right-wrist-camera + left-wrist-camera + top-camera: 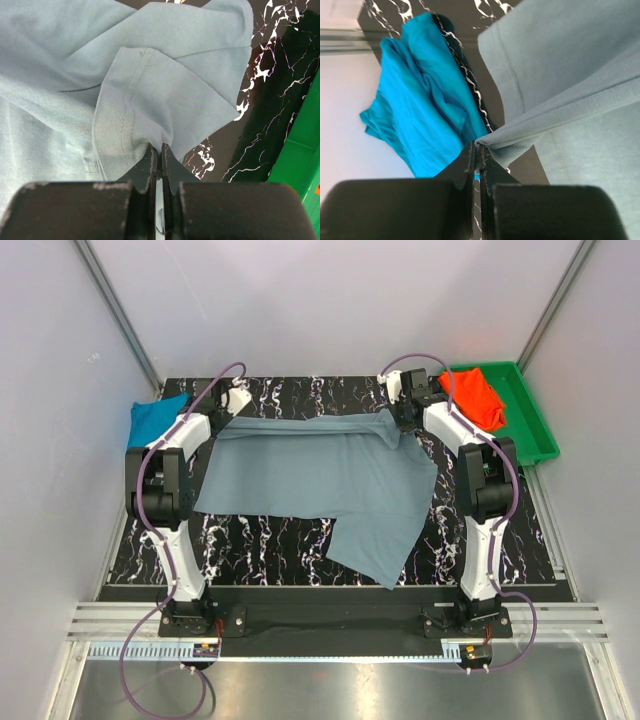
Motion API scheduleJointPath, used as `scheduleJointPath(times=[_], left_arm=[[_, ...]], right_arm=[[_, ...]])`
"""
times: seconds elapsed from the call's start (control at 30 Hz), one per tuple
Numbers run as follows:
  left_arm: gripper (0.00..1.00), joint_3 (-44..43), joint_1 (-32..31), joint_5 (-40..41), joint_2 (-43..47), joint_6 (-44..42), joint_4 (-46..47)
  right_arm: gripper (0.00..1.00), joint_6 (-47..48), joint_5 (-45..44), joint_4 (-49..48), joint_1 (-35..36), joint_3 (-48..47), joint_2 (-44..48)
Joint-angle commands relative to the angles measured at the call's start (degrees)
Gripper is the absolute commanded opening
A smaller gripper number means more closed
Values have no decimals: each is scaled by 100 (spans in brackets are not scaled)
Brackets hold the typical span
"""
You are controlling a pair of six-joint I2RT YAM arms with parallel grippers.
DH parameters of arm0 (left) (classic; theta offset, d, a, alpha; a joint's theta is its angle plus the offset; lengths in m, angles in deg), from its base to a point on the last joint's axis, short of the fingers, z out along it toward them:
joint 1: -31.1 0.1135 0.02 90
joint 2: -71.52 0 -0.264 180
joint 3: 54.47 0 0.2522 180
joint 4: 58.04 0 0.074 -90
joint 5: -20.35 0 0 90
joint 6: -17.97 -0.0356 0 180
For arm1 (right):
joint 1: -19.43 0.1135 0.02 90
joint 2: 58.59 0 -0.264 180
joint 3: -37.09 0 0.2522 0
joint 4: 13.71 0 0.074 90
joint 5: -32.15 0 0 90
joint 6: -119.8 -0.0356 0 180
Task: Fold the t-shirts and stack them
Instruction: Fold the tshirt
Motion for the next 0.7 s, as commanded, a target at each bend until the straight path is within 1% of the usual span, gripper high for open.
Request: scheduleJointPath(times=[0.0,0.17,0.4,0.6,0.67], left_arm=[[0,-55,268,328,-33,39,-157],[0,-205,224,240,-191,223,-483],[0,-433,207,301,-385,303,-553],[0,-460,181,345,-464,320,-562],[7,-486,172,363,-473,329,-571]], right_arm=[[0,82,-502,122,-97,39,181],[0,73,-519,122,-97,145,189],[0,81,-501,114,-45,233,233],[0,64,-484,122,-45,277,251],[0,47,-484,131,-27,303,242]])
